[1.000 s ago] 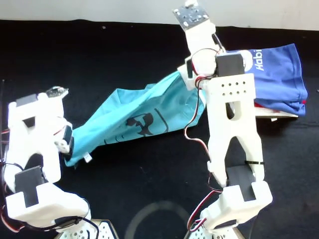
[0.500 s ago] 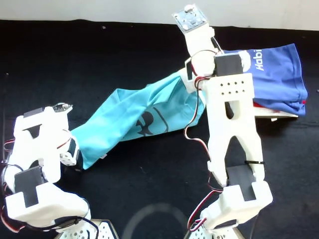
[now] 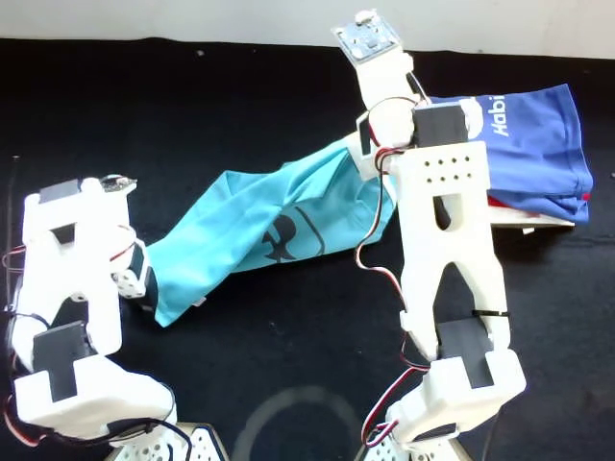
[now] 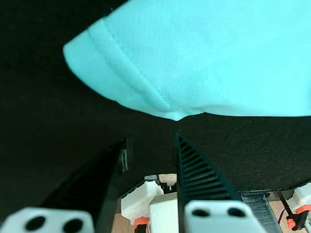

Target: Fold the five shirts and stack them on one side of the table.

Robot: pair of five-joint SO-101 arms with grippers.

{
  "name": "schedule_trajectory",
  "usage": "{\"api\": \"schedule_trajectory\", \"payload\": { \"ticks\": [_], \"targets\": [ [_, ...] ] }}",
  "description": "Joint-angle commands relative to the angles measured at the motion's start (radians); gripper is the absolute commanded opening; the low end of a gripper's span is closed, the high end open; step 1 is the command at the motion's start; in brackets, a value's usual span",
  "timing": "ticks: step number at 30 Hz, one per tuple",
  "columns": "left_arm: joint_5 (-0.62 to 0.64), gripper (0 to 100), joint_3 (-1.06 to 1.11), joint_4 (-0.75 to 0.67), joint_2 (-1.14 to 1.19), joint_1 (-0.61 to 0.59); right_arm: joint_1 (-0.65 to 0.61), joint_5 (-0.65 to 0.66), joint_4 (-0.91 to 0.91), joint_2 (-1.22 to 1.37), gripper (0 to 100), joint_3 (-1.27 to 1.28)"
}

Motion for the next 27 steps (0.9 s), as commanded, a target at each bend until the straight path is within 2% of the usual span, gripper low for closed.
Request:
{"api": "schedule_trajectory", "payload": {
  "ticks": [1, 7, 17, 23, 25, 27],
  "targets": [
    [0.078, 15, -0.03, 0.006, -0.028, 0.05, -0.002, 0.003, -0.005, -0.01, 0.6, -0.002],
    [0.209, 20, 0.065, -0.146, -0.03, 0.108, -0.002, 0.003, -0.004, -0.01, 0.6, -0.002],
    [0.212, 20, 0.217, -0.37, -0.028, 0.11, 0.002, 0.003, 0.002, -0.01, 0.6, -0.002],
    [0.207, 19, 0.285, -0.416, -0.027, 0.114, 0.001, 0.003, 0.002, -0.01, 0.6, -0.002],
    [0.207, 16, 0.285, -0.414, -0.028, 0.114, -0.001, 0.003, 0.002, -0.012, 0.6, -0.002],
    [0.207, 7, 0.285, -0.414, -0.028, 0.127, -0.001, 0.003, 0.002, -0.012, 0.6, -0.002]
  ]
}}
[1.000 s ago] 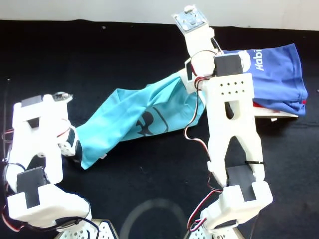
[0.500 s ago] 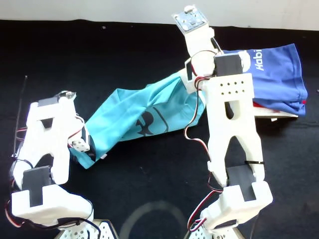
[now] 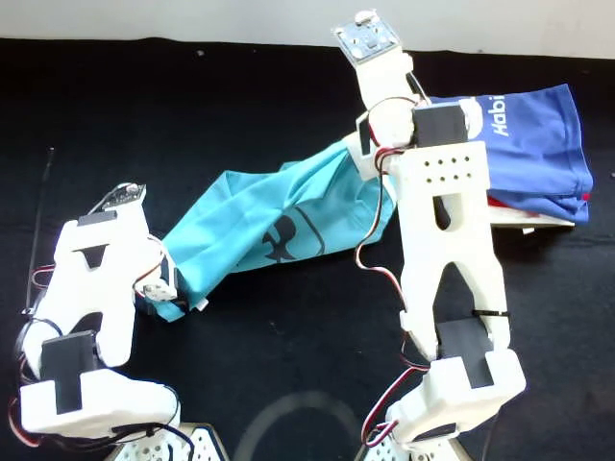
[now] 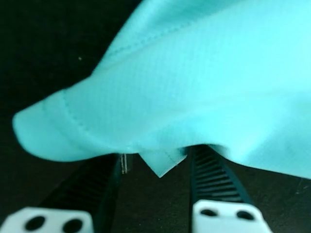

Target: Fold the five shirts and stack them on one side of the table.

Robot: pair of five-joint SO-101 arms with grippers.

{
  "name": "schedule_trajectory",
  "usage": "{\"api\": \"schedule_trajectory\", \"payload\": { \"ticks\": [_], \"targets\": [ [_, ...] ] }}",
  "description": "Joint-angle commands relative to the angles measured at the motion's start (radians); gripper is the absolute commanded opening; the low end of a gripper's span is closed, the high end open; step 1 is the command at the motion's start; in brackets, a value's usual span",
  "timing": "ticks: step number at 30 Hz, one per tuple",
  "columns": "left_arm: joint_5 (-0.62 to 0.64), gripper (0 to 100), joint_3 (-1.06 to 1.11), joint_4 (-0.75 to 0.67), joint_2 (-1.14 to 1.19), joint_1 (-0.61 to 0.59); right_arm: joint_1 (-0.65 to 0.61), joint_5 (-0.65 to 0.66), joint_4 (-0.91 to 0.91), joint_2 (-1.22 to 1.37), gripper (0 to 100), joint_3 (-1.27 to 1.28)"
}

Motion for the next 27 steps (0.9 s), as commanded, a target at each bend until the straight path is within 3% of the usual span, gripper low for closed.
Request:
{"api": "schedule_trajectory", "payload": {
  "ticks": [1, 9, 13, 21, 27],
  "targets": [
    [0.002, 2, 0.008, -0.011, -0.001, 0.036, -0.001, 0.003, 0.002, -0.013, 0.6, -0.002],
    [0.006, 1, -0.018, 0.002, -0.013, 0.088, 0.002, 0.003, 0.004, -0.015, 0.6, -0.002],
    [0.003, 1, -0.124, 0.137, -0.013, 0.085, 0.001, 0.002, 0.013, -0.018, 0.6, -0.01],
    [-0.031, 1, -0.558, 0.483, -0.013, 0.031, 0.015, 0.0, 0.042, -0.091, 0.6, -0.113],
    [-0.075, 1, -0.917, 0.643, -0.013, -0.041, 0.042, 0.0, -0.035, -0.099, 0.6, -0.191]
  ]
}}
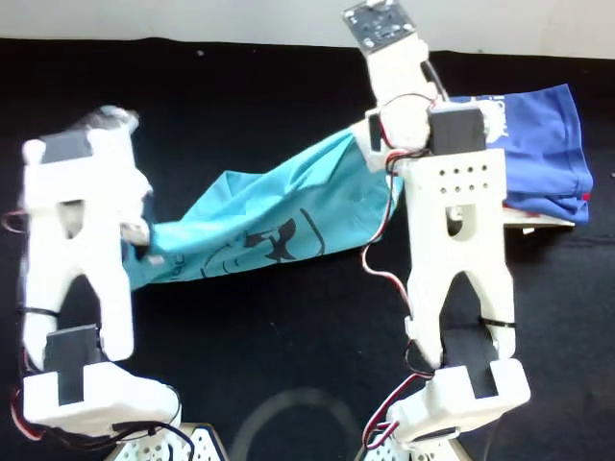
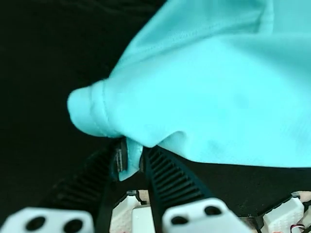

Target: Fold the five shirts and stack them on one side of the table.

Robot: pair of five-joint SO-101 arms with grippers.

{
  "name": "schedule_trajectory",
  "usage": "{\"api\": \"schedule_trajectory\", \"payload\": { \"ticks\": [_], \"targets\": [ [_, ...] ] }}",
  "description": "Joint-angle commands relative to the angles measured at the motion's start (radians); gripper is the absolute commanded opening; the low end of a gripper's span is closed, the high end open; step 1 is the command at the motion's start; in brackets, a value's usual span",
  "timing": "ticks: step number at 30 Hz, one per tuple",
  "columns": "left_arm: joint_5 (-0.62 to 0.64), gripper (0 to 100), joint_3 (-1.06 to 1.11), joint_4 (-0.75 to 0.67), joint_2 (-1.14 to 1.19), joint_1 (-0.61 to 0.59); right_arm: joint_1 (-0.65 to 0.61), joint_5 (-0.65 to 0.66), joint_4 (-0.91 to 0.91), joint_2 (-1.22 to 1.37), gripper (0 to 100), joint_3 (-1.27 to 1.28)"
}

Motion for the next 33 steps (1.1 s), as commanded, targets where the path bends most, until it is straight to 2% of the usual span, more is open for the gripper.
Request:
{"api": "schedule_trajectory", "payload": {
  "ticks": [1, 12, 24, 33],
  "targets": [
    [-0.028, 1, -0.236, 0.081, -0.013, -0.038, 0.021, 0.0, -0.056, -0.054, 0.6, -0.117],
    [-0.028, 1, -0.598, 0.104, -0.087, -0.128, 0.071, 0.005, -0.061, -0.054, 0.6, -0.426],
    [-0.028, 1, -0.605, 0.103, -0.378, -0.128, 0.108, 0.009, 0.03, -0.056, 0.6, -0.788],
    [-0.028, 1, -0.608, 0.094, -0.412, -0.127, 0.127, 0.066, 0.024, -0.056, 0.6, -0.823]
  ]
}}
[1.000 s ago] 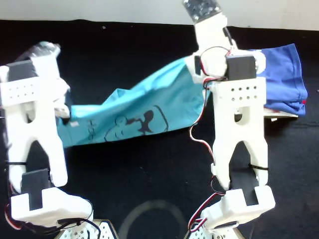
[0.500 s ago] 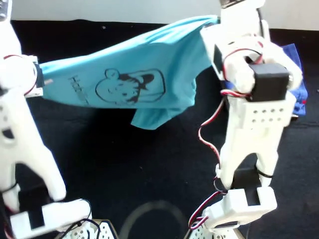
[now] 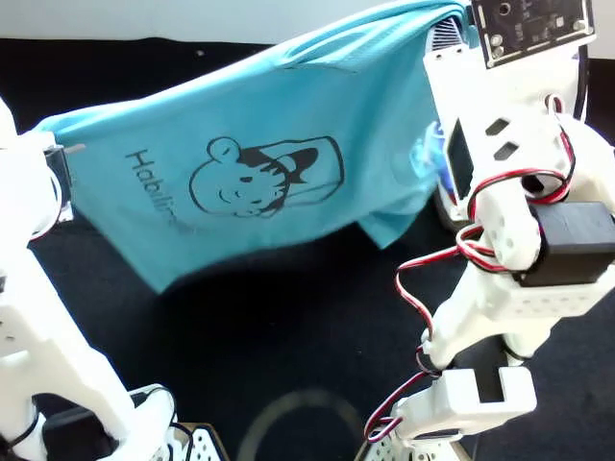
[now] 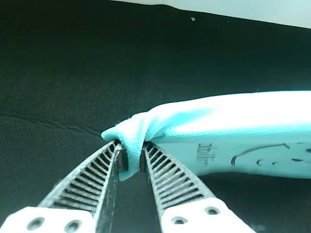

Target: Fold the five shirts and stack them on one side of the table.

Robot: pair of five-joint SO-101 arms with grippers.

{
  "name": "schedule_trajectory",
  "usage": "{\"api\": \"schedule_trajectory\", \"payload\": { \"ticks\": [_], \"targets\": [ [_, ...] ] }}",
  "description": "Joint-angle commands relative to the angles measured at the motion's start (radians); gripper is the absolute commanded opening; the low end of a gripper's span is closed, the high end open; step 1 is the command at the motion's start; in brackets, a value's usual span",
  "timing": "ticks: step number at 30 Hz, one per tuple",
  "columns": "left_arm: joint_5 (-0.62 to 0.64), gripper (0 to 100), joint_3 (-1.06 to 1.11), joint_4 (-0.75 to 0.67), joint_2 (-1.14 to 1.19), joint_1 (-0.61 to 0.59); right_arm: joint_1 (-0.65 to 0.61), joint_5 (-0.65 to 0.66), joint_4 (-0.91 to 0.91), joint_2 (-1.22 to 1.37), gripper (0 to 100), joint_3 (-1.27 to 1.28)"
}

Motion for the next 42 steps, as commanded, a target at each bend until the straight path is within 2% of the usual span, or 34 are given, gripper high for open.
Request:
{"api": "schedule_trajectory", "payload": {
  "ticks": [1, 8, 16, 24, 34, 42],
  "targets": [
    [-0.006, 1, -0.027, -0.008, -0.016, -0.021, 0.028, 0.014, -0.004, -0.038, 0.6, -0.038],
    [-0.025, 1, -0.027, 0.002, -0.024, -0.022, 0.028, 0.012, 0.025, -0.071, 0.6, -0.038],
    [-0.048, 1, -0.022, 0.011, -0.024, -0.065, 0.022, 0.008, 0.171, -0.236, 0.6, -0.028],
    [-0.046, 1, -0.027, 0.012, -0.03, -0.07, 0.022, 0.008, 0.171, -0.302, 0.6, -0.035],
    [-0.046, 1, -0.022, 0.014, -0.291, -0.068, 0.024, 0.008, 0.18, -0.467, 0.6, -0.03],
    [-0.046, 1, -0.021, 0.014, -0.4, -0.068, 0.025, 0.008, 0.18, -0.561, 0.6, -0.025]
  ]
}}
